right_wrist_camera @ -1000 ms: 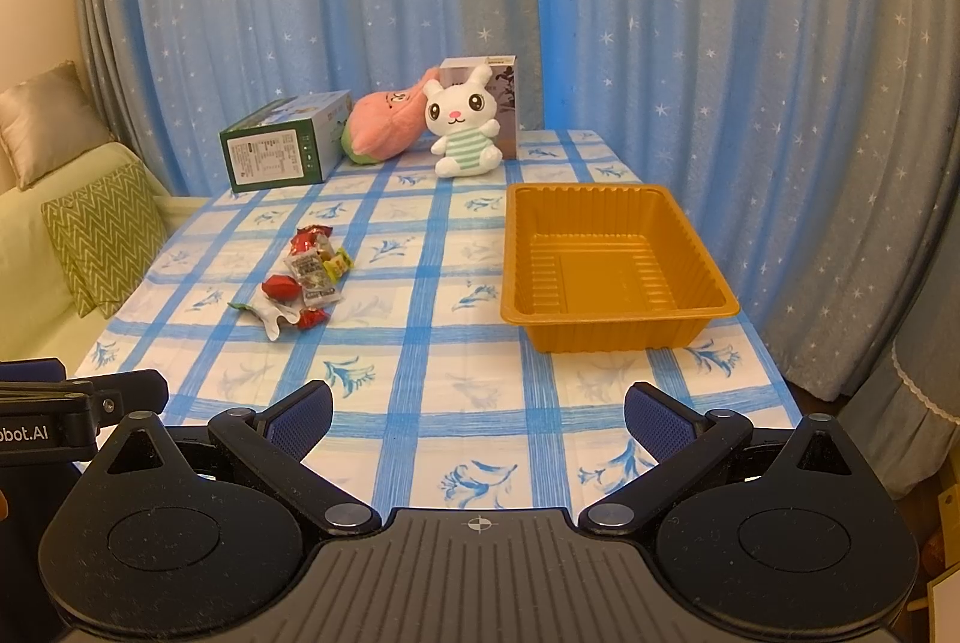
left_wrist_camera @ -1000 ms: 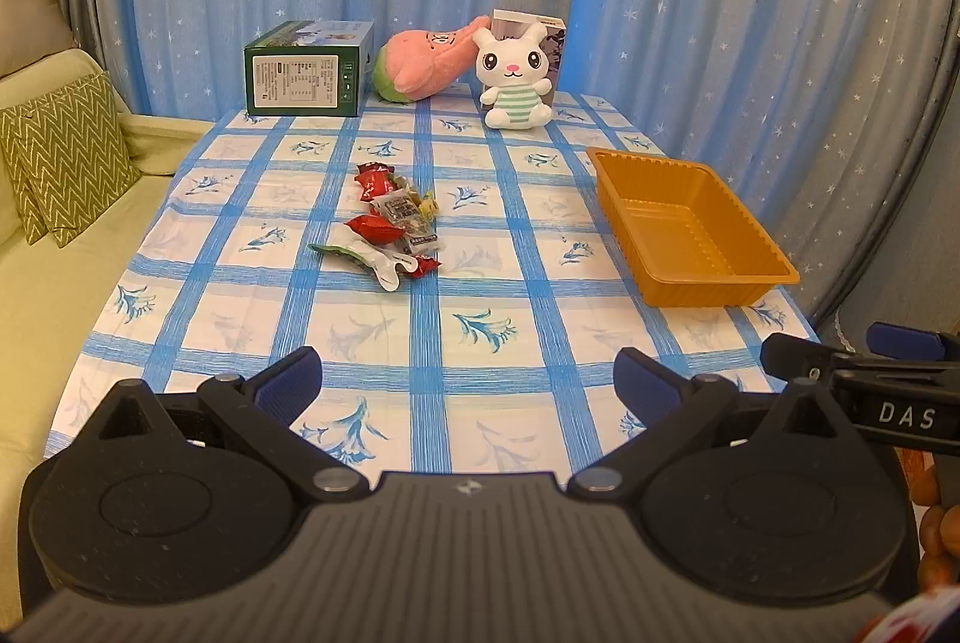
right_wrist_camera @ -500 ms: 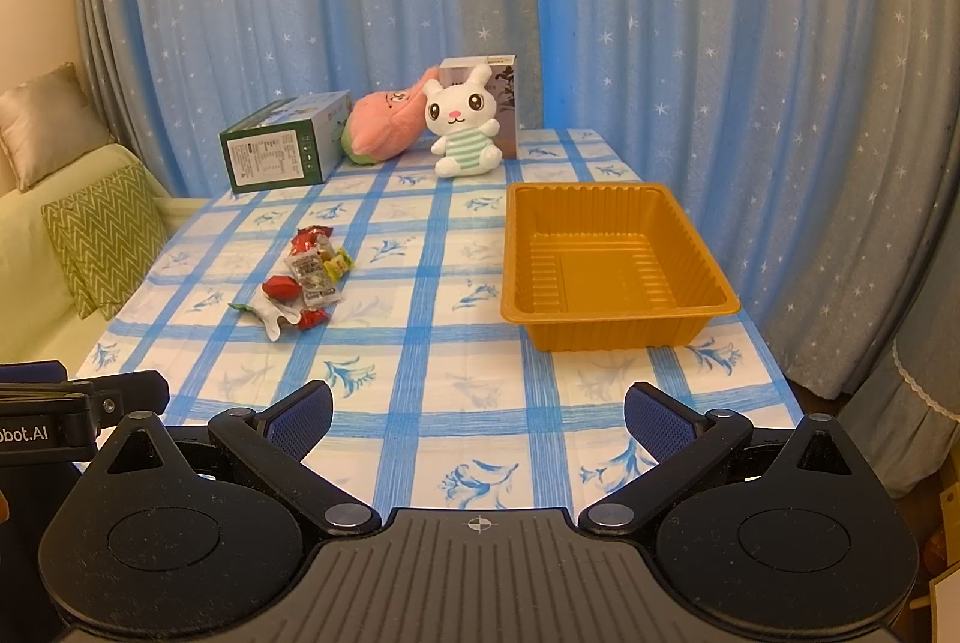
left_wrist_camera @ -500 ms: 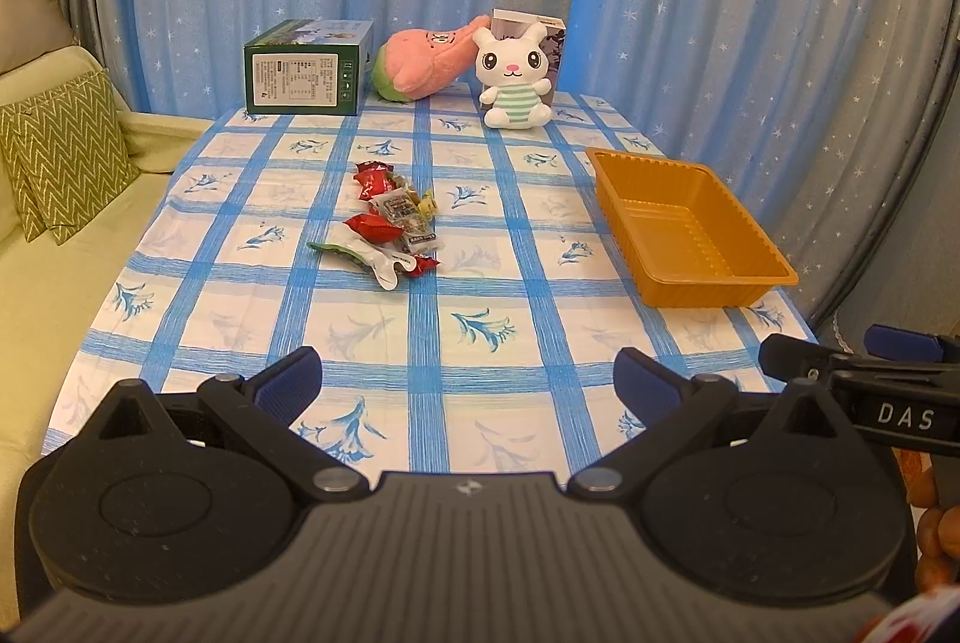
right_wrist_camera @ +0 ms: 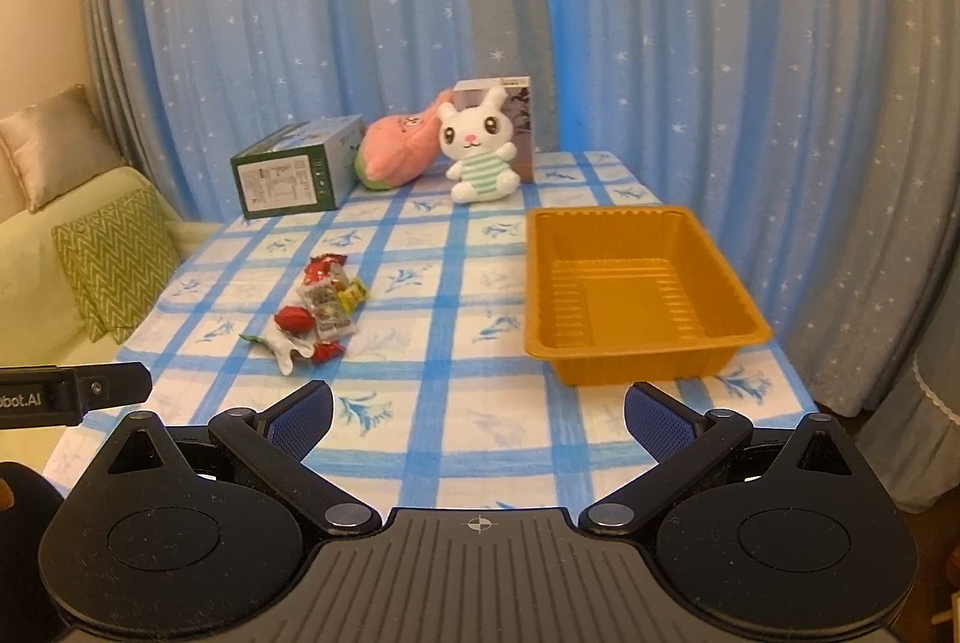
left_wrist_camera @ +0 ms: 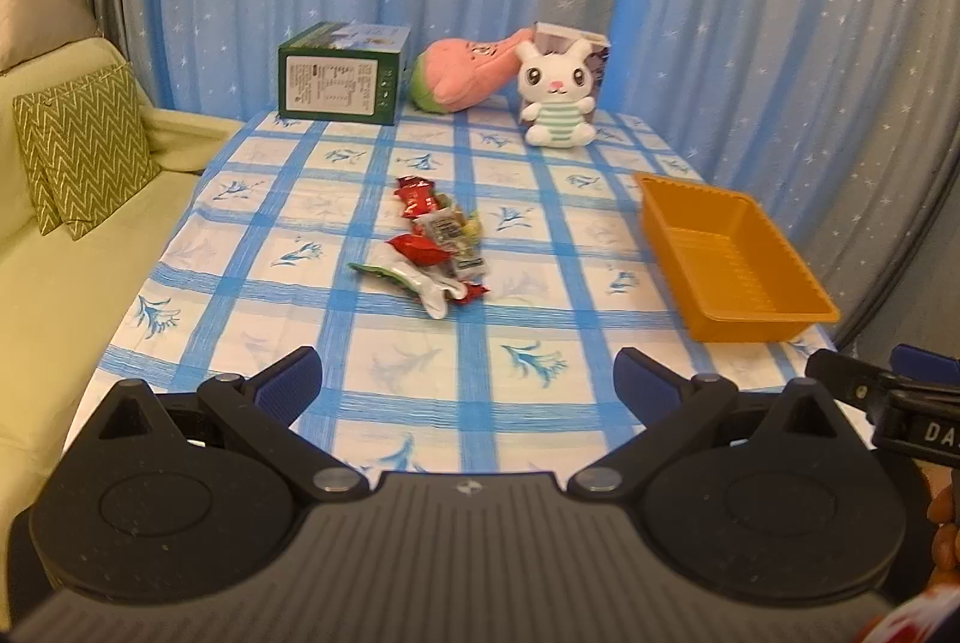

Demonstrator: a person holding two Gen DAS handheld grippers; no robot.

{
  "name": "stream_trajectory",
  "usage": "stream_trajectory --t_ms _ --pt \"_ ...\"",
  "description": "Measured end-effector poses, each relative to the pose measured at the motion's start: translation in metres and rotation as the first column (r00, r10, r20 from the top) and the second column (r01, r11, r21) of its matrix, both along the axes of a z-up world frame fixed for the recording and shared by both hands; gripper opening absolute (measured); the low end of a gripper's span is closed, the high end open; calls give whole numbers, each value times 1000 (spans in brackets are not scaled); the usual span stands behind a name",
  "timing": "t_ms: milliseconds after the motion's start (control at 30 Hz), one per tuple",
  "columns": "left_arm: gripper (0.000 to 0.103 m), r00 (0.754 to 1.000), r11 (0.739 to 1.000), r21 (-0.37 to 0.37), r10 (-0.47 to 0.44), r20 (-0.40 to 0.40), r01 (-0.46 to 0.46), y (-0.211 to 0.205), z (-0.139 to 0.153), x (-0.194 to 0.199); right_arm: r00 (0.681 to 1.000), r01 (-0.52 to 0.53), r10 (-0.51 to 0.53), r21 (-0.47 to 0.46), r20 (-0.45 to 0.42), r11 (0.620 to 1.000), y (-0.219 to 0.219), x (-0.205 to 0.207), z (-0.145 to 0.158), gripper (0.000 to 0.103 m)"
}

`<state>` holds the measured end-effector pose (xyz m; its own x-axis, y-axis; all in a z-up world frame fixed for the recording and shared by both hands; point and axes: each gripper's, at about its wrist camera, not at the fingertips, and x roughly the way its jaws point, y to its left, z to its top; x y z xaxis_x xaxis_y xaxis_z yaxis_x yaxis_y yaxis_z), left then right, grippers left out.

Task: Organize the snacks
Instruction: 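Grasp the white-green snack packet with the left tool while the right tool grasps a small red candy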

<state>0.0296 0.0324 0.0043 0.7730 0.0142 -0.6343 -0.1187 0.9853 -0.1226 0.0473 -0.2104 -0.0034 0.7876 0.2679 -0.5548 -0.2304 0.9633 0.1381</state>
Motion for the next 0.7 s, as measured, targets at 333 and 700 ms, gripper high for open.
stream_trajectory --t_ms 333,700 --pt "97 998 999 19 42 -39 -42 39 -38 69 998 -68 67 -16 -20 998 31 56 -34 102" --pt "88 991 993 -71 85 -101 -92 71 -101 171 977 -209 205 -61 -56 976 74 138 -87 102"
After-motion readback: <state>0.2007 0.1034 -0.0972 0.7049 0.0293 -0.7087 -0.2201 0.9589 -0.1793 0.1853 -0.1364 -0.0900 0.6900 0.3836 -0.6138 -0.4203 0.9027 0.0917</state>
